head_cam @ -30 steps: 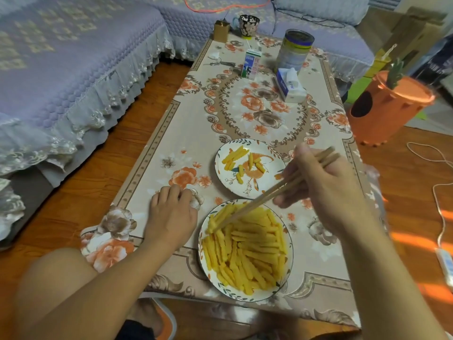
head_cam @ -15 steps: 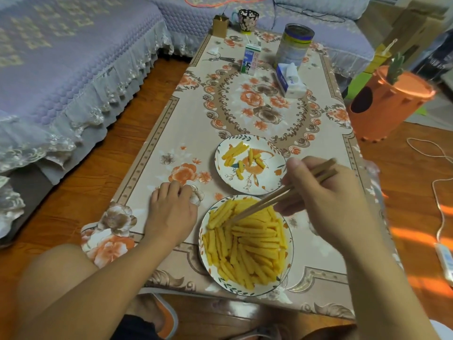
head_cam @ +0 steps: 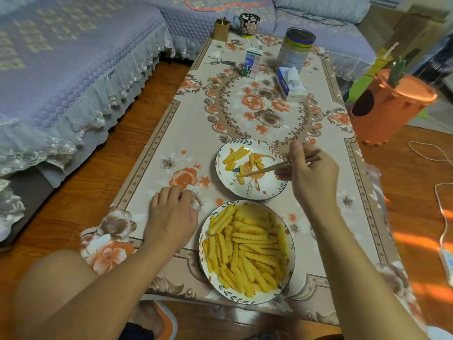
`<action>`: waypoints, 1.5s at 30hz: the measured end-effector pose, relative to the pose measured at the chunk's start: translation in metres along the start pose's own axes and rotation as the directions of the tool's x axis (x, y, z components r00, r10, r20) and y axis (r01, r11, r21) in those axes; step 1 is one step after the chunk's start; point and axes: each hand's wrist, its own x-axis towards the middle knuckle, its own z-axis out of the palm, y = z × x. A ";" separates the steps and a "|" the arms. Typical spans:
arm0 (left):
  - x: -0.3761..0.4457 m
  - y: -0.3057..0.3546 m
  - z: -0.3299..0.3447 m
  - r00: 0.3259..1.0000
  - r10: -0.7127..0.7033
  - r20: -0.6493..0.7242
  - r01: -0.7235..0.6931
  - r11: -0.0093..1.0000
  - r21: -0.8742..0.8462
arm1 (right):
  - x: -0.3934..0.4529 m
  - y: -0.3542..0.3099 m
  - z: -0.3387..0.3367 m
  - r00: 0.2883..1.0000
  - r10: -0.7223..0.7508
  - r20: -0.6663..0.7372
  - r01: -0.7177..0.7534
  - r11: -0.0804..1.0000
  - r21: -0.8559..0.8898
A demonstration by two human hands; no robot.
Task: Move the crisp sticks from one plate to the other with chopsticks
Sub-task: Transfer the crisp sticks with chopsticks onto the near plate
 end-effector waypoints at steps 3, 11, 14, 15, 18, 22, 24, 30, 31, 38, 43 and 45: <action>0.000 -0.001 0.000 1.000 -0.002 -0.004 0.002 1.000 -0.011 | -0.002 0.005 0.011 0.997 -0.051 0.051 0.055 0.995 -0.084; 0.000 0.001 -0.001 1.000 -0.002 0.002 0.002 1.000 -0.012 | -0.014 -0.024 -0.028 0.994 0.109 -0.002 -0.108 0.987 0.123; 0.000 0.000 0.000 1.000 -0.001 -0.002 0.001 1.000 -0.015 | -0.037 -0.051 -0.047 0.985 0.135 0.104 -0.151 0.974 0.166; -0.001 0.000 0.000 1.000 0.001 -0.007 -0.001 1.000 -0.019 | -0.047 -0.057 -0.049 0.978 0.147 0.146 -0.168 0.975 0.147; -0.001 0.000 0.000 1.000 0.006 -0.014 -0.006 1.000 -0.025 | -0.074 -0.060 -0.045 0.953 0.169 0.250 -0.188 0.981 0.054; -0.001 0.001 -0.001 1.000 0.002 -0.014 -0.002 1.000 -0.031 | -0.094 -0.054 -0.033 0.943 0.178 0.283 -0.182 0.983 -0.012; -0.001 0.000 -0.001 1.000 0.002 -0.010 -0.002 1.000 -0.024 | -0.099 -0.054 -0.030 0.946 0.162 0.281 -0.160 0.987 -0.030; 0.000 0.000 0.000 1.000 0.006 -0.008 -0.006 1.000 -0.023 | -0.088 -0.058 -0.045 0.965 0.135 0.223 -0.133 0.991 -0.025; -0.001 0.000 0.000 1.000 0.007 -0.009 -0.007 1.000 -0.023 | -0.082 -0.059 -0.049 0.976 0.117 0.184 -0.118 0.993 -0.007; -0.001 -0.001 0.001 1.000 0.014 -0.010 -0.014 1.000 -0.010 | -0.021 -0.029 -0.033 0.997 0.036 -0.073 -0.030 0.997 0.078; 0.000 0.000 0.000 1.000 0.009 -0.005 -0.009 1.000 -0.019 | -0.006 -0.007 0.004 0.997 0.030 -0.073 -0.026 0.998 0.052; 0.000 0.000 0.000 1.000 0.004 -0.005 -0.004 1.000 -0.022 | -0.005 -0.005 0.015 0.999 -0.006 -0.051 0.007 1.000 0.016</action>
